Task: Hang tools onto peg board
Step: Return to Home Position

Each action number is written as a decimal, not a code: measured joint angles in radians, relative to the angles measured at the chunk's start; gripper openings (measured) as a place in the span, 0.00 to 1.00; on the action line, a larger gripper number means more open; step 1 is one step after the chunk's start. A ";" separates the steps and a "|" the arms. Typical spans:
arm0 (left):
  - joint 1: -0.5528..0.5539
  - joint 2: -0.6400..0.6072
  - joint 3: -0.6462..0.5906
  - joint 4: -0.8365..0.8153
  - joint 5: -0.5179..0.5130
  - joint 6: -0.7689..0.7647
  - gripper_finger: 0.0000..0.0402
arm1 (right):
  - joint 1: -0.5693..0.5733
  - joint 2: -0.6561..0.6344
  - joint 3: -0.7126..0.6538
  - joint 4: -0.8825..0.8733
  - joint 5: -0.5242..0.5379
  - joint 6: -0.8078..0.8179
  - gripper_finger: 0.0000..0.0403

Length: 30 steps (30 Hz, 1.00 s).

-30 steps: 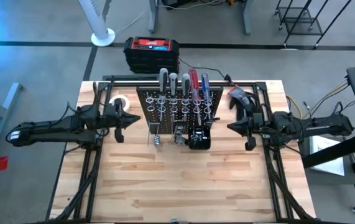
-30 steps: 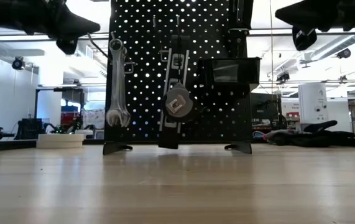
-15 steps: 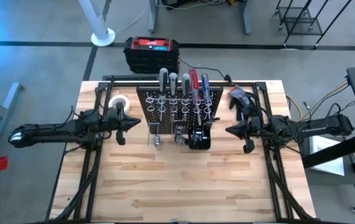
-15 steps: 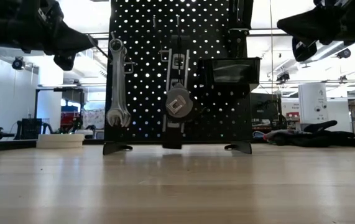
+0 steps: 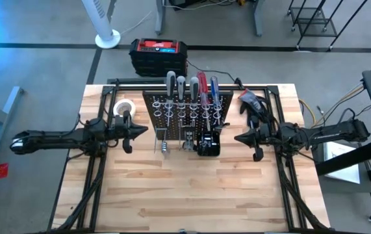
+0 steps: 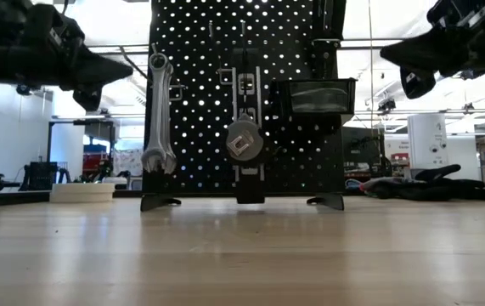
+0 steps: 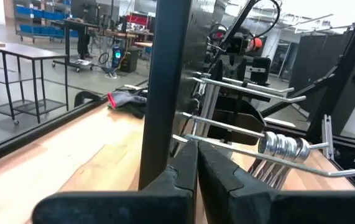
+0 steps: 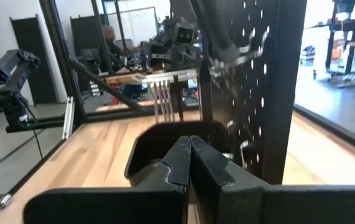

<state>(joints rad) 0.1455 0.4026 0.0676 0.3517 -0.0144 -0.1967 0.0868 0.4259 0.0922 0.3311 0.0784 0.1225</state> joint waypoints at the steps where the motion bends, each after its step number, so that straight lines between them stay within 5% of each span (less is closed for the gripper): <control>1: 0.000 -0.004 -0.008 0.005 0.000 0.000 0.00 | 0.000 0.000 -0.004 0.001 0.000 0.007 0.00; 21: -0.003 -0.071 -0.057 0.043 0.013 -0.035 0.00 | 0.000 0.000 -0.084 0.105 0.014 0.055 0.00; 30: -0.008 -0.273 -0.057 -0.172 0.053 -0.028 0.00 | 0.000 -0.067 -0.084 0.121 -0.036 0.035 0.00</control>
<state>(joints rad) 0.1375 0.1300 0.0101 0.1795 0.0383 -0.2244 0.0868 0.3586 0.0086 0.4521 0.0425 0.1577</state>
